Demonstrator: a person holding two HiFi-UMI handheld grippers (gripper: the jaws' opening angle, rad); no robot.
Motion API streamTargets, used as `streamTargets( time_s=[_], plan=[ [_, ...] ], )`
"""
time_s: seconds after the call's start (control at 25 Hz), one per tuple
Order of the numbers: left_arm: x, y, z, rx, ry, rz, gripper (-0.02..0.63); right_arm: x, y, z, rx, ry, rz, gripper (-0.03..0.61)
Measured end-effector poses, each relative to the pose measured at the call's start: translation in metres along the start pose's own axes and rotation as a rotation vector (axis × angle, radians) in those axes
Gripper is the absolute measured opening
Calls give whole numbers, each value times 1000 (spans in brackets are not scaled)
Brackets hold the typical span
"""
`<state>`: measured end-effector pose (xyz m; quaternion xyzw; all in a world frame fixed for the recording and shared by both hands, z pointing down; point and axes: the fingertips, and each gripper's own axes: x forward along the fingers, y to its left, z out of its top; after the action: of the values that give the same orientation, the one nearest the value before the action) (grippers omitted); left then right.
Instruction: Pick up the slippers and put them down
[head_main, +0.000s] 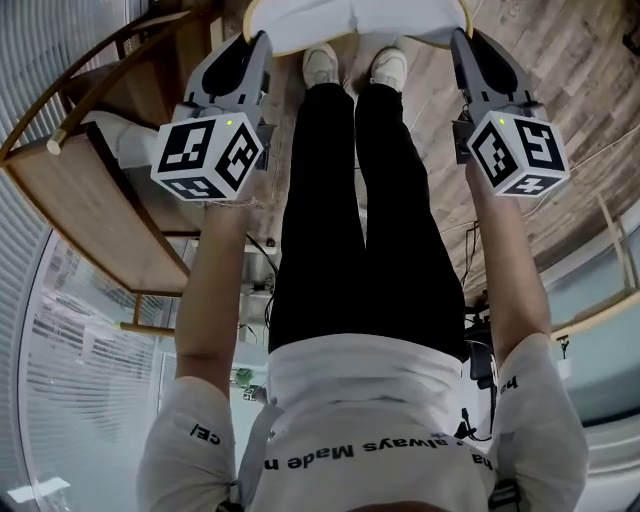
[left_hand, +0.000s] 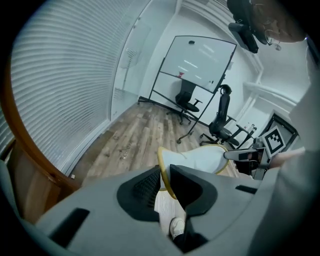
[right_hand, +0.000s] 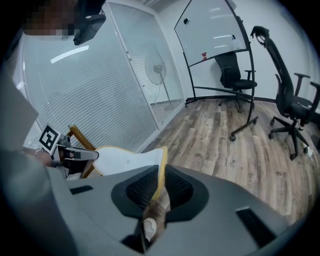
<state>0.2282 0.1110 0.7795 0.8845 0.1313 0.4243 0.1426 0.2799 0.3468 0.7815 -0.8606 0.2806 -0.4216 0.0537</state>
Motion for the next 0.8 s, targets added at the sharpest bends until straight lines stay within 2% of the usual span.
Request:
streamTargets(
  time_s=[0.08,0.28,0.36,0.48,0.8],
  plan=[
    [-2,10,2,12,-5,0,64,7,7,0,-8,-5,3,41],
    [-40,67,13,30,-10,36,64,36,70,15,-44,-11,55,41],
    [-39,87,10,42,-6,34,65,51,84,11,-55,-6,58,41],
    [-15,101,-1,62,7,19,64,75,77,-6,-60,2,56,41],
    [90,142,-46,123,26,-9,64,169,22,-77,-75,24,61,43]
  ],
)
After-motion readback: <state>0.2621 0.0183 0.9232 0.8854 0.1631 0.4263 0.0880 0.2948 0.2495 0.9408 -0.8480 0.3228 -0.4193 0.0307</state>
